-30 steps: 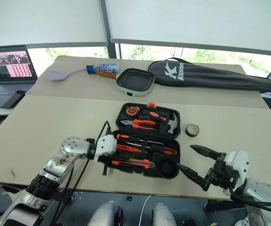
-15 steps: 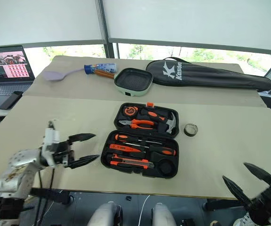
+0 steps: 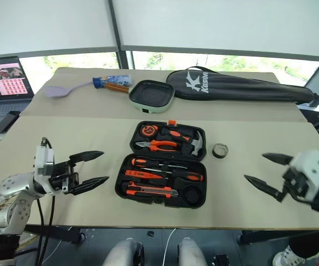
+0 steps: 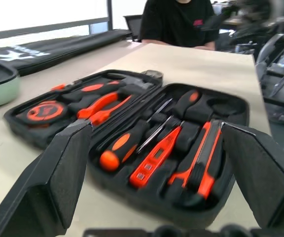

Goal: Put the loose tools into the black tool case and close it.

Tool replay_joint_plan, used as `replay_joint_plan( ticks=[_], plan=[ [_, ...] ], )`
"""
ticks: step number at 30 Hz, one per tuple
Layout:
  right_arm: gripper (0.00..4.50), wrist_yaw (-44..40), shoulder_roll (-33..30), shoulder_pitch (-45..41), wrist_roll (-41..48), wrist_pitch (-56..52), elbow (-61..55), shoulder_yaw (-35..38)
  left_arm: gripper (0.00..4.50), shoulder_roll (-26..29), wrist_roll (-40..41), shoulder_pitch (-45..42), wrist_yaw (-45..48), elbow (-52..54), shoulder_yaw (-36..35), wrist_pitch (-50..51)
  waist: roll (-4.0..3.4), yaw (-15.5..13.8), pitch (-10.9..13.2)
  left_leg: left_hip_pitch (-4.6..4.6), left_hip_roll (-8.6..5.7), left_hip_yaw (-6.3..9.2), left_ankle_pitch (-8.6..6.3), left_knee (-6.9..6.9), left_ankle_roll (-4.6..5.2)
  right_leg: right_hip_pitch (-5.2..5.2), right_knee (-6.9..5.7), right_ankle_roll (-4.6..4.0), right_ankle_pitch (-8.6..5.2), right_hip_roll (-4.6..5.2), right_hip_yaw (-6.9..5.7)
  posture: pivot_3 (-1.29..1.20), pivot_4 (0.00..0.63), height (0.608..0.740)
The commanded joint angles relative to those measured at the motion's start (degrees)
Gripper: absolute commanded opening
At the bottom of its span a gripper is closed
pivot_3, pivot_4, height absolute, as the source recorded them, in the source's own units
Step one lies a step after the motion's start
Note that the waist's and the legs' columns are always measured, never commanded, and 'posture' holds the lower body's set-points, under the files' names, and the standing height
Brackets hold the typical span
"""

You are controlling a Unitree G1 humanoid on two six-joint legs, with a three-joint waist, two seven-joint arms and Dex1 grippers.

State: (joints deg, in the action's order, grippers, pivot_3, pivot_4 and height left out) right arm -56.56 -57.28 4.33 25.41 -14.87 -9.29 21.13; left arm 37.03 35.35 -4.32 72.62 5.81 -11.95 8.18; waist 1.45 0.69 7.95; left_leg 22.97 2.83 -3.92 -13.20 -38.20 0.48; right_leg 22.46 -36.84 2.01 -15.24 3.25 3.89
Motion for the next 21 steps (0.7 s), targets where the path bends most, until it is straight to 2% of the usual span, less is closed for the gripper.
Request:
replay_joint_plan(
  ticks=[1, 5, 11, 14, 17, 18, 20, 21],
  plan=[
    [4.5, -3.73, -3.59, -15.06, -8.0, -5.55, 6.83, -13.96, 4.46, -0.03, -0.21, -1.0, -0.35, 2.18, 1.65, 0.35, 0.01, -0.31, 0.01, 0.18, -0.03, -0.04, 0.0, 0.07, 0.0, 0.18, 0.01, 0.0, -0.02, 0.03, -0.01, 0.0, 0.15, 0.74],
    [4.5, -9.55, -0.5, -34.74, -17.86, -6.04, 21.34, -28.53, 4.46, -0.76, -0.98, -2.09, -1.24, 2.34, 2.58, -0.36, -0.02, 0.04, 0.09, 0.67, -0.1, -0.07, 0.02, 0.11, -0.01, 0.72, 0.0, 0.08, 0.03, 0.05, 0.11, 0.0, 0.15, 0.74],
    [4.5, -12.83, 5.35, -46.71, -24.88, -2.23, 34.46, -36.31, 4.46, -1.01, -1.44, -1.13, -1.76, 3.62, 2.98, -0.76, -0.01, -0.18, 0.1, 0.85, -0.1, -0.17, -0.01, 0.11, 0.02, 0.86, 0.07, 0.08, 0.03, 0.08, 0.0, 0.0, 0.15, 0.74],
    [3.82, -15.97, 7.04, -49.1, -27.77, -2.5, 38.54, -39.82, 4.5, -1.39, -1.75, -0.8, -2.21, 4.25, 3.35, -1.2, -0.01, -0.3, 0.11, 0.88, -0.13, -0.18, -0.01, 0.11, 0.03, 0.87, 0.07, 0.09, 0.03, 0.14, -0.04, 0.0, 0.15, 0.74],
    [2.91, -16.09, 8.28, -50.57, -29.08, -1.21, 40.97, -40.5, 4.5, -1.72, -1.94, -0.55, -2.61, 4.49, 3.39, -1.65, -0.01, -0.13, 0.1, 0.87, -0.13, -0.2, -0.01, 0.11, 0.03, 0.86, 0.05, 0.11, 0.04, 0.16, -0.03, 0.0, 0.15, 0.74],
    [2.42, -16.49, 8.53, -50.89, -29.23, -0.92, 41.24, -40.43, 4.5, -1.77, -1.99, -0.42, -2.63, 4.5, 3.42, -1.82, -0.01, 0.02, 0.1, 0.86, -0.12, -0.2, -0.01, 0.11, 0.03, 0.86, 0.03, 0.1, 0.05, 0.15, -0.03, 0.0, 0.15, 0.74],
    [1.76, -17.1, 8.9, -51.26, -29.38, 0.03, 41.6, -39.92, 4.5, -1.9, -2.01, -0.23, -2.66, 4.61, 3.52, -2.12, -0.01, 0.06, 0.1, 0.82, -0.11, -0.2, -0.01, 0.11, 0.02, 0.86, -0.04, 0.1, 0.05, 0.13, -0.03, 0.0, 0.15, 0.74],
    [1.57, -17.38, 9.02, -51.41, -29.31, 0.45, 41.74, -39.67, 4.5, -2.01, -1.91, -0.19, -2.65, 4.66, 3.56, -2.21, -0.01, 0.07, 0.1, 0.82, -0.11, -0.19, 0.0, 0.11, 0.01, 0.86, -0.05, 0.09, 0.05, 0.13, -0.03, 0.0, 0.15, 0.74]
  ],
)
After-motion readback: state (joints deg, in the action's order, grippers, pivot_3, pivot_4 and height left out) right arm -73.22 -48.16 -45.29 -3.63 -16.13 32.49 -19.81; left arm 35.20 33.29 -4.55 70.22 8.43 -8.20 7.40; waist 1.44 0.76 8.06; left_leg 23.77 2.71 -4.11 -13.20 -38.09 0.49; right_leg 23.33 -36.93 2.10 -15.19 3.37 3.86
